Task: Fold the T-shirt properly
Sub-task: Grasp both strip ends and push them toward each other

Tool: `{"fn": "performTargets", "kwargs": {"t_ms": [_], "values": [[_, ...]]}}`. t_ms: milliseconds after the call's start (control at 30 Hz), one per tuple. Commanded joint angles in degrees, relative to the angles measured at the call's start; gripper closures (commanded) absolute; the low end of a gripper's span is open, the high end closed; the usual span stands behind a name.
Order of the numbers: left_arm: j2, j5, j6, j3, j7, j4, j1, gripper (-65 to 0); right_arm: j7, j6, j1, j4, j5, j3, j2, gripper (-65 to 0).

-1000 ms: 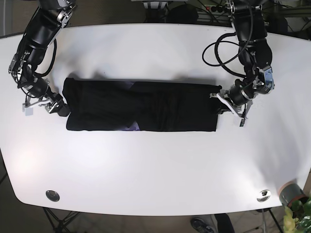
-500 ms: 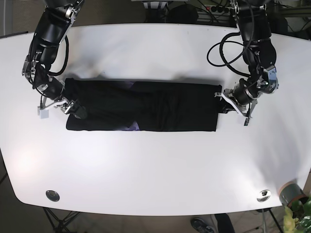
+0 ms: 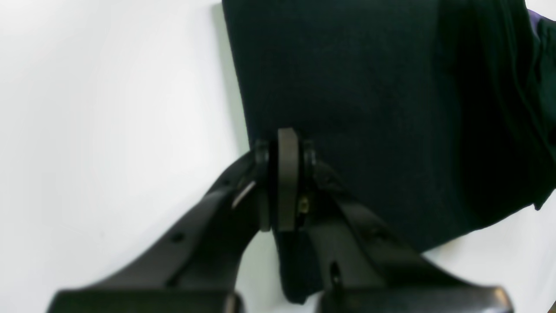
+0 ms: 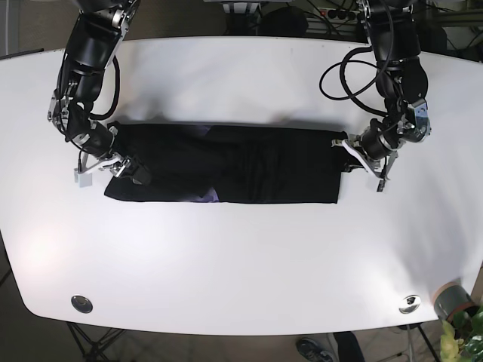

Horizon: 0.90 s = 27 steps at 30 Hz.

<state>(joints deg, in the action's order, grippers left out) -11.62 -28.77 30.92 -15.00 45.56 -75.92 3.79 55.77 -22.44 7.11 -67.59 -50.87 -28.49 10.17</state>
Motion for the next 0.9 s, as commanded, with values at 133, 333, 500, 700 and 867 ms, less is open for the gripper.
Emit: {"fn": "performTargets", "kwargs": {"t_ms": [133,333,500,700,867], "values": [[-0.3,-0.98,0.42,-0.16,-0.86,-0.87,0.91,0.0,0.63,0.06,1.02,-0.76,1.69,-0.04,0.77,-8.2],[-0.3,-0.98,0.25,2.3,-0.86,-0.87,0.91,0.0,0.63,0.06,1.28,-4.19,6.26,-0.56,0.86,-2.4],[0.85,-0.98,0.07,5.11,-0.95,-0.78,1.09,0.0,1.07,0.06,-0.04,-13.51,9.51,-0.56,0.77,-1.9],[5.07,-0.9,-0.02,5.55,-0.95,-0.78,1.35,0.0,3.7,0.15,-1.44,-22.47,10.56,-0.21,0.86,-1.9],[8.32,1.92,-0.02,8.1,-0.95,-0.17,1.44,0.0,6.25,1.73,-1.62,-27.92,10.04,0.14,0.86,-1.9]]}}
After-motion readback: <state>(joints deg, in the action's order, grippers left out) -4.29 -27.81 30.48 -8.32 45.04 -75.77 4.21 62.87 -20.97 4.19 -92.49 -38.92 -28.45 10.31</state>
